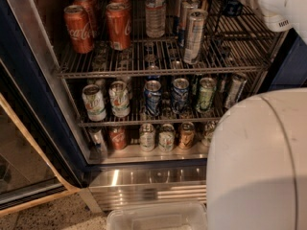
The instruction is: Pick pepsi can from top shelf of fridge
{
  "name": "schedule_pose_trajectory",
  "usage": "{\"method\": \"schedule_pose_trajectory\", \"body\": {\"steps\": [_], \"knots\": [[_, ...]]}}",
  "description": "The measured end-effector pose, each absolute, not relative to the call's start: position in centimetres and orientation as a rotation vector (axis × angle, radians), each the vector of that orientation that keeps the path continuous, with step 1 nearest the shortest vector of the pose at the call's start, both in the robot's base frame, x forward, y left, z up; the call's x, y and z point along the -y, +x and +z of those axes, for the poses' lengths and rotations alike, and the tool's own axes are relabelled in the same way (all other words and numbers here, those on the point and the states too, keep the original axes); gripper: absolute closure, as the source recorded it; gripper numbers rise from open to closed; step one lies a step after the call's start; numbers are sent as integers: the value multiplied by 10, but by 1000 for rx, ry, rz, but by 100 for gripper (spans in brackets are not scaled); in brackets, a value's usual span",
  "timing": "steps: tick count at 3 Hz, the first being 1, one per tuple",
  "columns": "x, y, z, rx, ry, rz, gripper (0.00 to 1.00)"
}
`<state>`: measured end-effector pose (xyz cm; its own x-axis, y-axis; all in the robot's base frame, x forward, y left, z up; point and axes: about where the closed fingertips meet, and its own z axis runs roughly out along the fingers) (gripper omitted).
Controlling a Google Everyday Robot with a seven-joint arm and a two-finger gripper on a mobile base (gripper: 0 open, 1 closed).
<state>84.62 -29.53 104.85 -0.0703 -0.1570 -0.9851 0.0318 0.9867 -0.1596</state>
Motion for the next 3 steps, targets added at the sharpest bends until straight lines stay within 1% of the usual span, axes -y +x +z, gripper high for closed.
{"method": "schedule_pose_trajectory", "body": {"steps": [2, 3], "knots": [[294, 806, 1032, -1689, -62, -90, 100], [291, 756, 1033, -1714, -43, -30, 100]]}}
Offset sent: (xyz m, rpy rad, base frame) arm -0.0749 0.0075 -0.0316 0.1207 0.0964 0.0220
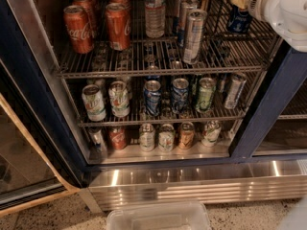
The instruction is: Pick pepsi can from top shelf of fridge
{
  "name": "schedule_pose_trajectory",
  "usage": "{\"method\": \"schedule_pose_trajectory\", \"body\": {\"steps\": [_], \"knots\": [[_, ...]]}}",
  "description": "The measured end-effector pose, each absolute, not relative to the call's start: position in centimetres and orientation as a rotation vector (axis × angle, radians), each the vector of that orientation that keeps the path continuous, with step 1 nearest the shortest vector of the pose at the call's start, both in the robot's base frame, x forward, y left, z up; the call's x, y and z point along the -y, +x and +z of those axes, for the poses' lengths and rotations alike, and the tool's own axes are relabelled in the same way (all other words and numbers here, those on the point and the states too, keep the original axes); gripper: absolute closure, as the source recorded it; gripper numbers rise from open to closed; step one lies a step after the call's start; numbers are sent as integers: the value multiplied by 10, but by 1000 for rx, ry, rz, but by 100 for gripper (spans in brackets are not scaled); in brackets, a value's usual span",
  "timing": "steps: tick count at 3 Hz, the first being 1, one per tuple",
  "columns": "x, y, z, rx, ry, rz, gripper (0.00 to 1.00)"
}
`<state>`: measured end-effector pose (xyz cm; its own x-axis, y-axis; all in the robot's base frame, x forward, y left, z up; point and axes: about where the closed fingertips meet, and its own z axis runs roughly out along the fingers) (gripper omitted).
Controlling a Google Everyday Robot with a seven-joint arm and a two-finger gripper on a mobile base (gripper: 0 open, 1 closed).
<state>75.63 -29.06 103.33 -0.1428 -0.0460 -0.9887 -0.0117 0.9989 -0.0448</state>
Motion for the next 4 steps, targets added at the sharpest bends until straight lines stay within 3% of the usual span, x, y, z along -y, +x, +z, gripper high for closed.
{"method": "schedule_pose_trajectory", "body": {"steps": [2, 4], "knots": [[278, 738, 1031, -1709, -54, 4, 100], [269, 666, 1015, -1735, -89, 107, 100]]}}
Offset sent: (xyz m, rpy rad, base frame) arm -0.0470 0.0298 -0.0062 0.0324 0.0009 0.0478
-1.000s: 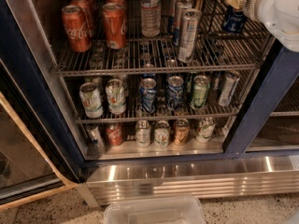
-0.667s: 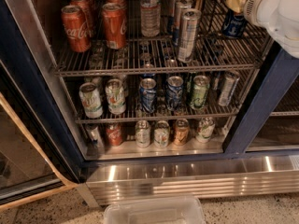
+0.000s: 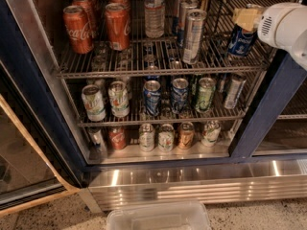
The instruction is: Pick pepsi can from top shelf of fridge
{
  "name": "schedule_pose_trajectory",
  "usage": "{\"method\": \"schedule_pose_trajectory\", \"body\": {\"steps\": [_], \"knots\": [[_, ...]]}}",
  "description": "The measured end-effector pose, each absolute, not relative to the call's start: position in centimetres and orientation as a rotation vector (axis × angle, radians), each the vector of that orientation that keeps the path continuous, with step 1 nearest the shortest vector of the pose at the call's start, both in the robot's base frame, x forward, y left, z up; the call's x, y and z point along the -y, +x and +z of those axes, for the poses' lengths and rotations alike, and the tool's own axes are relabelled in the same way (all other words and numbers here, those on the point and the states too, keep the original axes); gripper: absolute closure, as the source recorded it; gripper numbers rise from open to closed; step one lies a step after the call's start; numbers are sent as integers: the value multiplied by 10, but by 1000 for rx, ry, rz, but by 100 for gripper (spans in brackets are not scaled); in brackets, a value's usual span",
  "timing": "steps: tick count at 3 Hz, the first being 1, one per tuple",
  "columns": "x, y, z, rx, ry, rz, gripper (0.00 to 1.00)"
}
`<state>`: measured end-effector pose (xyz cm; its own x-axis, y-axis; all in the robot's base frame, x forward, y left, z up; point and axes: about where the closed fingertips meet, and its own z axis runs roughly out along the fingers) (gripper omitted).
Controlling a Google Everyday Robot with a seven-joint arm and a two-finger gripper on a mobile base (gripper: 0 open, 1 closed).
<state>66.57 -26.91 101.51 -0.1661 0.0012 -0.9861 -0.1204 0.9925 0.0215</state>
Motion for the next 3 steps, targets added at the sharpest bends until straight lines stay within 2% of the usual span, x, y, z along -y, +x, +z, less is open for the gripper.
{"method": "schedule_pose_trajectory", "body": {"steps": [2, 3], "knots": [[264, 662, 1012, -1741, -83, 130, 100], [257, 641, 1015, -1736, -68, 185, 100]]}}
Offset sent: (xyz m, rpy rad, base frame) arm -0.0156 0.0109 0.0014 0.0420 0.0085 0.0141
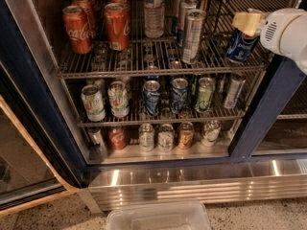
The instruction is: Pick pepsi can from top shelf of fridge
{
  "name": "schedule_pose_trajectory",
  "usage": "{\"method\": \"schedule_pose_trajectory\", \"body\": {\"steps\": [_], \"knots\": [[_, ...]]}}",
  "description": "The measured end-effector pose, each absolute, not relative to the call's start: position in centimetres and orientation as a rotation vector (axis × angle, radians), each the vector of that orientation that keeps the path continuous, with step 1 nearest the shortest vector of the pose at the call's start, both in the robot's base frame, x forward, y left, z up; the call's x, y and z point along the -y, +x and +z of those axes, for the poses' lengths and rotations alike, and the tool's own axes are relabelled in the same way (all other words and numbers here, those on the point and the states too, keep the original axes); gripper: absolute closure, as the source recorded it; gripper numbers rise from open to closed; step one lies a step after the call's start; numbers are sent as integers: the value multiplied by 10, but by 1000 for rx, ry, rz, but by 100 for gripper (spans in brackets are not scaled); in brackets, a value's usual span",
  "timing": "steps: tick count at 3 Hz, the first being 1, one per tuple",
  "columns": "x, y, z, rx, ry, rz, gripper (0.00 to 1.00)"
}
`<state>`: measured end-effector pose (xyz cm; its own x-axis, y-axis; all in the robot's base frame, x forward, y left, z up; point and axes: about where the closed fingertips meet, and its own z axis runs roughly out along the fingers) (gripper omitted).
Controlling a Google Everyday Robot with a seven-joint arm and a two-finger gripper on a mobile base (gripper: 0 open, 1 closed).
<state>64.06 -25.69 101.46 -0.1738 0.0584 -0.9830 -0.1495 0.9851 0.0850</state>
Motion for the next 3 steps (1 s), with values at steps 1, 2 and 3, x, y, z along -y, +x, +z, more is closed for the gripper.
{"method": "schedule_pose_trajectory", "body": {"steps": [1, 2, 3], "knots": [[252, 612, 1029, -1712, -66, 229, 100], [260, 548, 1080, -1635, -70, 282, 100], [261, 546, 1081, -1632, -69, 282, 100]]}}
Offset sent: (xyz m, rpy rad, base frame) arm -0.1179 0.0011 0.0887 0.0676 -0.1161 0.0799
